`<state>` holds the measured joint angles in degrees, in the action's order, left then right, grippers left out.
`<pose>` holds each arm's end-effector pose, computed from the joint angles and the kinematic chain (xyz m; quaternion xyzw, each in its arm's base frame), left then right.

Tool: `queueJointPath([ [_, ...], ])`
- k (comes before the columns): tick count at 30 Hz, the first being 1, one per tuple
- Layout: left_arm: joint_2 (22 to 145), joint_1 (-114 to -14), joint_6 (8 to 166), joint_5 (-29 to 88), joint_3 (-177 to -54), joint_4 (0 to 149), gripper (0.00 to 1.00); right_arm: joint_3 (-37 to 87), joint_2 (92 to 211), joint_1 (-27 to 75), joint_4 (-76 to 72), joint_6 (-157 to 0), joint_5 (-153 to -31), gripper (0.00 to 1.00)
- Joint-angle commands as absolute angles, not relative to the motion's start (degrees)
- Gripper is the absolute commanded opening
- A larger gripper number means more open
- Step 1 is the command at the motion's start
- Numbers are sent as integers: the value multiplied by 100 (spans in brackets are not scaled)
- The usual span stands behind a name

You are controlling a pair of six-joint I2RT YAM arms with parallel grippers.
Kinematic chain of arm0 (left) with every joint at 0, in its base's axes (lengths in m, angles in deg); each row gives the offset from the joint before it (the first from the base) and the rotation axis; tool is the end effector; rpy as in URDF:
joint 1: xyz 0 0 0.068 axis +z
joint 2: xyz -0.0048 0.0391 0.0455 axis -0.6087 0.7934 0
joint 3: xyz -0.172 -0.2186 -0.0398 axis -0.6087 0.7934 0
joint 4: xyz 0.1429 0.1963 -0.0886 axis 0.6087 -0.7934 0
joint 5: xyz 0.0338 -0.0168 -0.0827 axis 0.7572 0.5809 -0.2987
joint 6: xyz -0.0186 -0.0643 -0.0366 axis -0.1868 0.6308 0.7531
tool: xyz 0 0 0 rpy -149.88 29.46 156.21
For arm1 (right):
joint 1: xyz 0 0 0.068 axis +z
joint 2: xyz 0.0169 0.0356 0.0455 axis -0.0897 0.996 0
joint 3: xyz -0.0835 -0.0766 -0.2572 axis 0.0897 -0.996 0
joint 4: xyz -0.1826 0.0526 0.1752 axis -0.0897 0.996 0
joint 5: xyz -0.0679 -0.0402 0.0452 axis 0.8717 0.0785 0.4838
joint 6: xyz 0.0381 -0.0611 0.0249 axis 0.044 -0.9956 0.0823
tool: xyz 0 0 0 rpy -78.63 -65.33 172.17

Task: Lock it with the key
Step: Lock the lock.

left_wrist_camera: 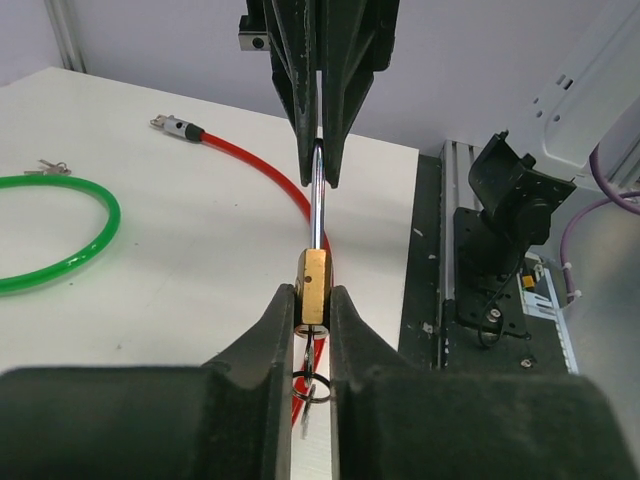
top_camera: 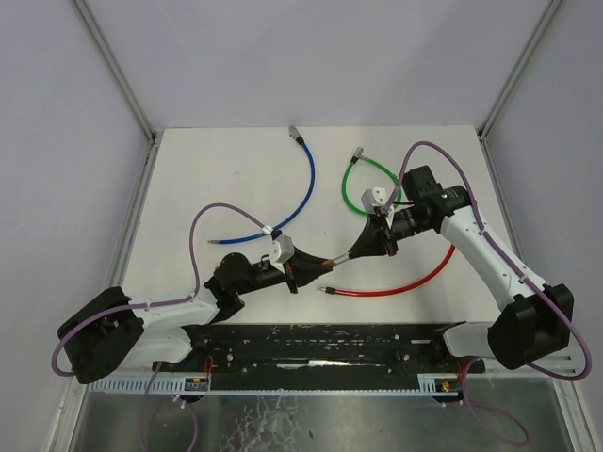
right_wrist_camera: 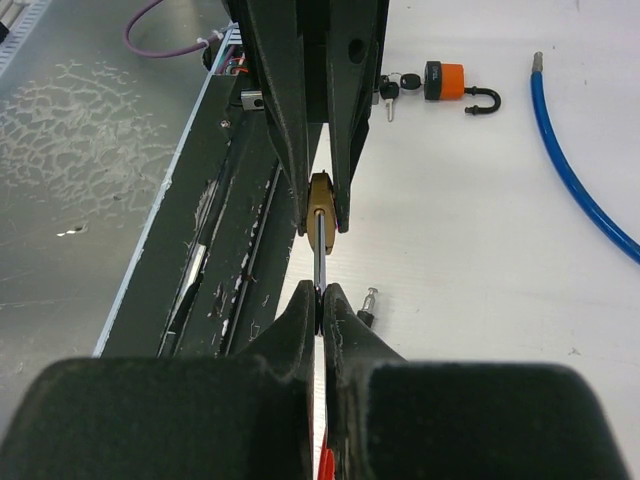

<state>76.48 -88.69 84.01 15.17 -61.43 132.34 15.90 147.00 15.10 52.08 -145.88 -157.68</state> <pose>0.1384 -0.2118 0.2433 0.3695 0.5330 -0.4841 0.5874 0.2078 0.1424 0.3130 -0.6093 0.5098 0.4828 0.3685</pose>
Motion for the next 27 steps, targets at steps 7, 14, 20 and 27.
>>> queueJointPath([
  [7, 7576, -8830, 8233, 1503, -6266, 13529, 1, 1522, 14734, 1713, 4991, -14498, -16132, 0],
  [14, 7575, -8769, 8099, 1631, -6512, 13164, 0, 1351, 14796, 2053, 4431, -14034, -16159, 0],
  [20, 7637, -8535, 8386, 1418, -6562, 13484, 0, 952, 14885, 2389, 3366, -13211, -15852, 0],
  [27, 7725, -8271, 8424, 1274, -6710, 13585, 1, 525, 15131, 2790, 2131, -12170, -15646, 0],
])
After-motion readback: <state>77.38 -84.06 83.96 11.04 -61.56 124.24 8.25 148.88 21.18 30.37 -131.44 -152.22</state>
